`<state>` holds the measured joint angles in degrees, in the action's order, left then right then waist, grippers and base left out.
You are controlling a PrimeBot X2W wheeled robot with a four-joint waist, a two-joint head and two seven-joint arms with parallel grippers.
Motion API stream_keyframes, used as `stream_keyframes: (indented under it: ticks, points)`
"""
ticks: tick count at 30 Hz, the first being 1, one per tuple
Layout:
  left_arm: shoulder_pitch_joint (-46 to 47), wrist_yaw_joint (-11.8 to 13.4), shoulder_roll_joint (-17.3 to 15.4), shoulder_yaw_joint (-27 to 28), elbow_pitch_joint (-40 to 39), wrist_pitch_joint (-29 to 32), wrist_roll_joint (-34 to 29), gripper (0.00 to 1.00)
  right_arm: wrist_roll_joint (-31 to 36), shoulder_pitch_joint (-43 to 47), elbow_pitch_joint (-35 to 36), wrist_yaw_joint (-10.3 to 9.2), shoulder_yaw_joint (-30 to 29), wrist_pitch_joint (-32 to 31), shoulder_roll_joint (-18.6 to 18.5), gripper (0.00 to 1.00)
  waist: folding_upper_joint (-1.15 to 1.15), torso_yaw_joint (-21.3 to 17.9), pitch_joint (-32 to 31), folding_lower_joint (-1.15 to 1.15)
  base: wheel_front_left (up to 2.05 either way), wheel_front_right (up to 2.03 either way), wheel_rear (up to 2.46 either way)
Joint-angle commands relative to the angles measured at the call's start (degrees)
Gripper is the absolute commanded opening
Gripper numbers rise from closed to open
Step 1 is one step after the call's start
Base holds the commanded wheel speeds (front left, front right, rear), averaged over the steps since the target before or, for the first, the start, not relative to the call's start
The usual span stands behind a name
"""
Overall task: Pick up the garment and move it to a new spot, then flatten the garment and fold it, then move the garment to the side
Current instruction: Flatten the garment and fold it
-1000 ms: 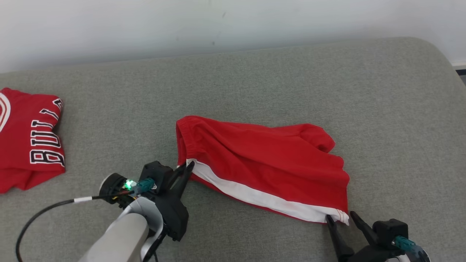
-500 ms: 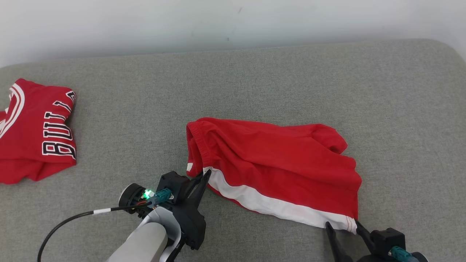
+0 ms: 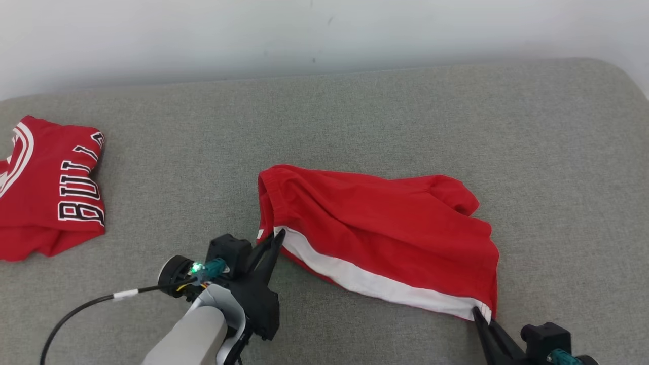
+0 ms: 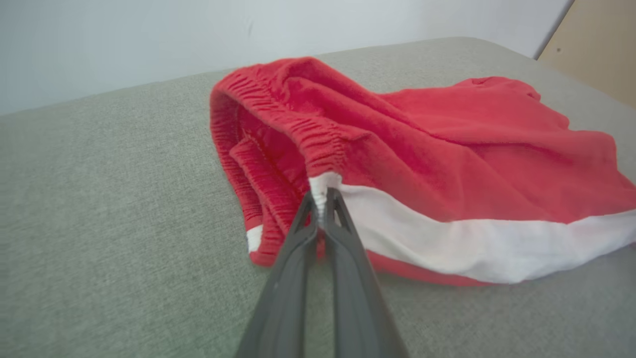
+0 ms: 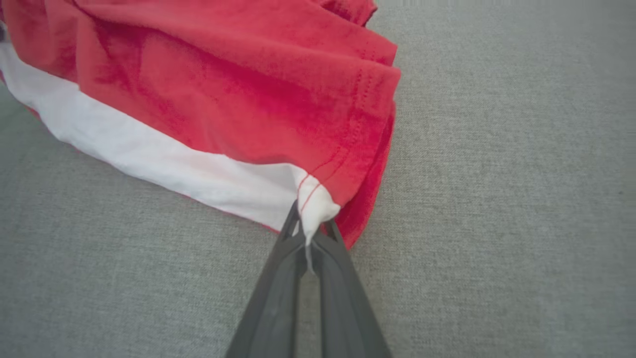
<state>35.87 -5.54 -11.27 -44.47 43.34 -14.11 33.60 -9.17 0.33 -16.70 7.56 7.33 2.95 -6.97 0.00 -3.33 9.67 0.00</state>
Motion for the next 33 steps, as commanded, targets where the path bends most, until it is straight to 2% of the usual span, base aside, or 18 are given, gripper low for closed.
stream_keyframes:
  ticks: [1, 6, 10, 14, 18, 24, 27, 33]
  points:
    - [0.1, 0.0, 0.1, 0.6, -0.3, -0.6, 0.5, 0.00, -0.4, 0.6, 0.7, -0.14, -0.4, 0.5, -0.1, 0.00, 0.00, 0.0, -0.2, 0.00, 0.00, 0.00, 0.00]
    - [-1.2, -0.5, 0.2, 5.0, -3.3, -0.9, 4.6, 0.00, -2.7, 0.4, 6.0, -0.14, -0.8, 1.8, -1.4, 0.00, 0.00, -0.4, -0.9, 0.00, 0.00, 0.00, 0.00]
    - [-1.7, -1.6, -1.0, 7.6, -8.0, -0.3, 9.6, 0.00, -6.0, -2.2, 13.9, -0.14, -1.1, 0.0, -4.9, 0.00, 0.00, -1.1, -2.6, 0.00, 0.00, 0.00, 0.00]
    - [-0.7, -2.0, -2.2, 8.9, -13.6, 3.6, 16.8, 0.00, -8.7, -5.8, 20.2, -0.14, -2.0, -3.1, -8.3, 0.00, 0.00, -1.5, -3.9, 0.00, 0.00, 0.00, 0.00]
    - [1.6, -1.9, -5.3, 8.7, -21.3, 9.0, 24.0, 0.00, -10.3, -11.0, 24.4, -0.14, -2.3, -6.5, -11.6, 0.00, 0.00, -2.1, -5.0, 0.00, 0.00, 0.00, 0.00]
    - [5.8, -1.9, -9.8, 9.0, -29.1, 16.8, 32.6, 0.00, -11.5, -20.9, 27.6, -0.14, -1.8, -10.6, -16.6, 0.00, 0.00, -3.1, -5.7, 0.00, 0.00, 0.00, 0.00]
    - [8.2, -1.9, -11.4, 10.0, -30.7, 18.8, 34.7, 0.00, -11.5, -26.2, 28.0, -0.14, -0.9, -11.9, -18.8, 0.00, 0.00, -3.6, -5.1, 0.00, 0.00, 0.00, 0.00]
    - [13.5, -1.1, -12.1, 13.8, -30.3, 19.9, 37.9, 0.00, -13.0, -35.6, 26.5, -0.14, 1.6, -13.9, -21.0, 0.00, 0.00, -4.8, -1.5, 0.00, 0.00, 0.00, 0.00]
